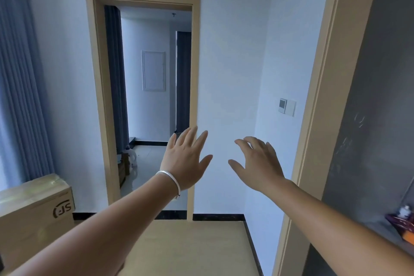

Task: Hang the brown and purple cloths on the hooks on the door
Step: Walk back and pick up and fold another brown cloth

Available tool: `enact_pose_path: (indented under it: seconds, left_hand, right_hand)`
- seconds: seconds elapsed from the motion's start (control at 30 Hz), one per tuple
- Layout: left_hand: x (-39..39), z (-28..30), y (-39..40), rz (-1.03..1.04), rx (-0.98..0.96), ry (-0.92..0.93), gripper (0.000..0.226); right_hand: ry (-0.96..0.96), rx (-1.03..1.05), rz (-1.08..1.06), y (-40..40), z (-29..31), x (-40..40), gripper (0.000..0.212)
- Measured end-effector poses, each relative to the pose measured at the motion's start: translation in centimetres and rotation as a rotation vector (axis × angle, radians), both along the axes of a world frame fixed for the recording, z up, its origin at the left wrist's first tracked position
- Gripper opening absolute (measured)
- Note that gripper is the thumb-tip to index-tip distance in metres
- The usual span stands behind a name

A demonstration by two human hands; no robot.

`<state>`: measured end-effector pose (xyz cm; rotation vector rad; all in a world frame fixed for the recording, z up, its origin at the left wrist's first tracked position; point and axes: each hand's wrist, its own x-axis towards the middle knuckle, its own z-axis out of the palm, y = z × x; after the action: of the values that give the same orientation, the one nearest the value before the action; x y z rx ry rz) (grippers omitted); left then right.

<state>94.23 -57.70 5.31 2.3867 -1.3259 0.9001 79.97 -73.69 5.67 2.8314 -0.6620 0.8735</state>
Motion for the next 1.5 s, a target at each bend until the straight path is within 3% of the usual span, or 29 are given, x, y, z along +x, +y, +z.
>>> enact_pose_path:
  seconds: [0.33, 0.63, 1.0, 1.23, 1.5]
  left_hand:
    - [10.7, 1.4, -14.0, 0.060, 0.016, -0.022, 0.065]
    - [20.9, 1.0, -21.8, 0.108, 0.042, 0.003, 0.063]
    - [39.9, 0.2, -30.5, 0.104, 0.006, 0.012, 0.062]
    - [52.5, -1.8, -30.1, 0.218, 0.037, 0.041, 0.063]
    - [64.4, -6.9, -21.1, 0.463, 0.029, 0.150, 0.061]
  right_hand:
    - [-0.036, -0.008, 0.045, -14.5, 1.0, 11.6, 0.058]
    - [-0.012, 0.000, 0.087, -23.1, 0.4, 22.3, 0.058]
    - [0.017, -0.018, 0.115, -31.5, 0.6, 41.3, 0.057]
    - [0.046, -0.037, 0.211, -32.0, -0.5, 55.3, 0.055]
    - [0.100, -0.019, 0.486, -26.0, -4.9, 72.6, 0.055]
